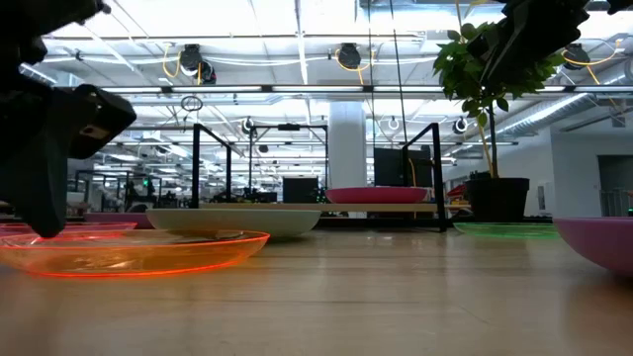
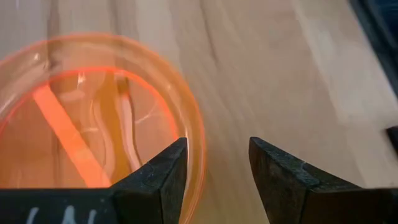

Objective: Place and stack plates onto a shelf
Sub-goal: Put the small orange plate on the shelf

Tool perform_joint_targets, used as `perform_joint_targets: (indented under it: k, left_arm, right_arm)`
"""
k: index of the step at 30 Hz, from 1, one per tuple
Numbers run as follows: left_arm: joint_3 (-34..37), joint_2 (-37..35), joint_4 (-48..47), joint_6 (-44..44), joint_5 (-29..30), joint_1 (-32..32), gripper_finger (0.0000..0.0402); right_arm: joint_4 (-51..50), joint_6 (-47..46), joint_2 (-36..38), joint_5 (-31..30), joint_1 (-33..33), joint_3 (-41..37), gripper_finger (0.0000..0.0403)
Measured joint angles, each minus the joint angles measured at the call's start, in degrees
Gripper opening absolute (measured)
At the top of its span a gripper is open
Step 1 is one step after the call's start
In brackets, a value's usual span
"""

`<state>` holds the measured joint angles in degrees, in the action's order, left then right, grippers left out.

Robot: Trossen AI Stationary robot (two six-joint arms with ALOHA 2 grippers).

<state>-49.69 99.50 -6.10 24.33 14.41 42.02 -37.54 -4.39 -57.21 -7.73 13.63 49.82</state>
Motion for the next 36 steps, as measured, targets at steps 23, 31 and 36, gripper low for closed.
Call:
perform_joint_targets:
  k: [23, 31, 36]
  left_arm:
    - [0.01, 1.12, -7.34, -5.66, 4.16, 1.25, 0.0095]
    - [-0.13, 2.1, -6.91, -9.03, 5.83, 1.96, 0.0092]
    - [-0.07, 2.21, -6.82, -10.56, 8.02, 3.17, 0.0092]
  right_arm:
    - [2.43, 2.11, 0.0, 0.02, 0.0, 0.0, 0.0068]
    - [2.52, 2.1, 0.0, 0.04, 0.0, 0.0, 0.0068]
    - [2.52, 2.1, 0.0, 0.04, 0.0, 0.0, 0.0068]
